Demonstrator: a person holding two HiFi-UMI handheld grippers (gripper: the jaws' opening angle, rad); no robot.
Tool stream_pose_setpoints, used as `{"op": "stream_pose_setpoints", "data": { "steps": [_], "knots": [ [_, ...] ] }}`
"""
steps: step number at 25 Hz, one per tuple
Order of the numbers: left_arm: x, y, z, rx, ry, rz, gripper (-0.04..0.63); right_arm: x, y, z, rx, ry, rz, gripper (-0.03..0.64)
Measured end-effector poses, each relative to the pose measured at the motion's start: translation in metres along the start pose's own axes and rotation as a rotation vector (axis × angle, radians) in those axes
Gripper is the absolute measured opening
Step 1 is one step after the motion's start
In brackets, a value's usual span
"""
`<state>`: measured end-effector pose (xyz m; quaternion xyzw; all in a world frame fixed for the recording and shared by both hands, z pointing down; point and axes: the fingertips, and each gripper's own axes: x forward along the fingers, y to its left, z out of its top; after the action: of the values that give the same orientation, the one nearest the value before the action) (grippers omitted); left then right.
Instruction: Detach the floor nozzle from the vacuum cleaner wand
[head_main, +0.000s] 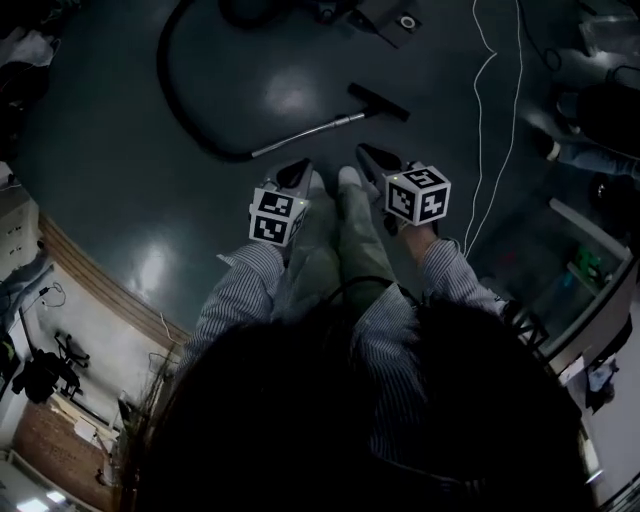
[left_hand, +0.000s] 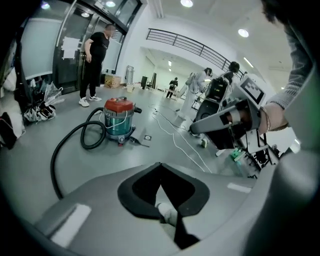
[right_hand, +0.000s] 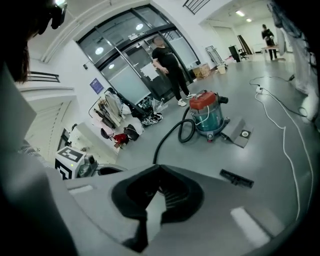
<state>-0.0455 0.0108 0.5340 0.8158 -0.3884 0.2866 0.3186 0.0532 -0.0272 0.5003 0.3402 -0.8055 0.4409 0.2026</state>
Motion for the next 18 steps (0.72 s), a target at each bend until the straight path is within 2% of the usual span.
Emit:
{"op": "stream_pose_setpoints", "data": {
  "steps": [4,8,13,15,18],
  "knots": [
    [0.063,0.034,-0.021,0.059,0.061,-0.037,0.04,0.044,-0.056,-0.025,0.021,0.052,-0.012,0.002],
    [0.13,0.056,-0.06,0.18,0.113,-0.082,0.08,0.083,-0.115,-0.065,0.063,0.057,-0.042,0.002],
    [0.23,0.083,-0.14,0.331,0.214,-0.115,0.133,0.146,-0.192,-0.119,0.07,0.041,-0.039,0.002],
    [0.263,0.096,-0.178,0.366,0.262,-0.132,0.16,0.173,-0.221,-0.142,0.093,0.025,-0.041,0.002],
    [0.303,0.119,-0.228,0.381,0.313,-0.143,0.171,0.215,-0.257,-0.172,0.117,0.01,-0.038,0.003]
  ]
}}
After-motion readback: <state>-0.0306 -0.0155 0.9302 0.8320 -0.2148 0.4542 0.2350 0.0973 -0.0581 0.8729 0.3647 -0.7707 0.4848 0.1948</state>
